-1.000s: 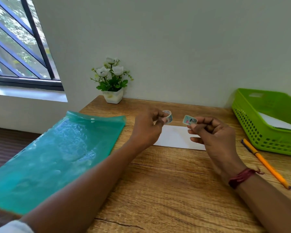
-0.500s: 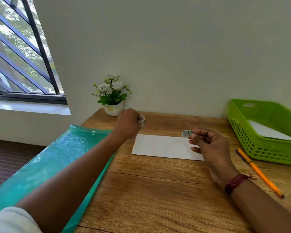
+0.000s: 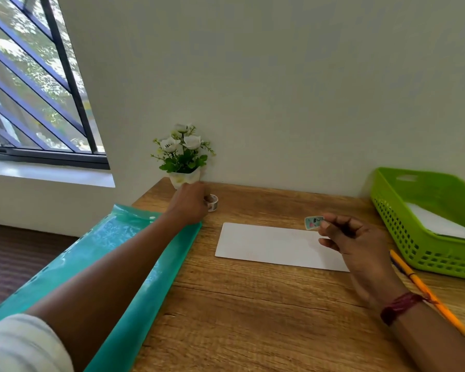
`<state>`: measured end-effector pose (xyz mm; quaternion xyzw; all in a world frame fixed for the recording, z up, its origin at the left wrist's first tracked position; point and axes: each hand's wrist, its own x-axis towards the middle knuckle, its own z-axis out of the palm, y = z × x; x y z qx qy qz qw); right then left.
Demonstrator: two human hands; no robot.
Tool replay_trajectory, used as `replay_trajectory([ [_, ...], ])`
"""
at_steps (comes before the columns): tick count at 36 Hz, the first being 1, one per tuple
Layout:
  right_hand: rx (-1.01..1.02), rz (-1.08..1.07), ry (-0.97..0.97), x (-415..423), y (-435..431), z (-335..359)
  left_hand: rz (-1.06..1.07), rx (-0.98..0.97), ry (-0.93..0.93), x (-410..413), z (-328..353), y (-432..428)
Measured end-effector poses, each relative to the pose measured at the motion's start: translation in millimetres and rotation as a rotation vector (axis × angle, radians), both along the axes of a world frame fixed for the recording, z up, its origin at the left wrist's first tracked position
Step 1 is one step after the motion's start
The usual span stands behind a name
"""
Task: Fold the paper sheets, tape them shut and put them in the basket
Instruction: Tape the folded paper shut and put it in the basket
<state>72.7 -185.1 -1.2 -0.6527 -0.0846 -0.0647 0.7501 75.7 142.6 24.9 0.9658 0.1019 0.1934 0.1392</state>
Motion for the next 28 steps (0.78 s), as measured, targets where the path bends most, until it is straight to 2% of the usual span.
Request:
replay_trajectory([
  [7,-0.02,-0.004,-0.079,7.3,-6.7,0.4,-0.002,-0.019,0.019,2.6,-2.7,8.3],
  [12,-0.227,-0.041,-0.22,12.0,-12.8,5.0,0.009,-0.037,0.037,4.0,-5.2,13.7],
  [20,-0.407,-0.063,-0.266,17.6,-22.0,7.2,-0.013,-0.05,0.061,5.2,-3.1,11.5],
  [22,-0.421,-0.05,-0.297,15.7,-20.3,9.6,-0.015,0.001,0.064,-1.2,5.8,5.3],
  [25,-0.438,-0.021,-0.346,12.9,-17.7,12.8,-0.038,0.219,0.018,-13.9,20.2,-20.6],
  [28,-0.443,0.034,-0.359,11.2,-17.6,14.1,-0.24,0.195,-0.08,-27.8,31.2,-66.4],
])
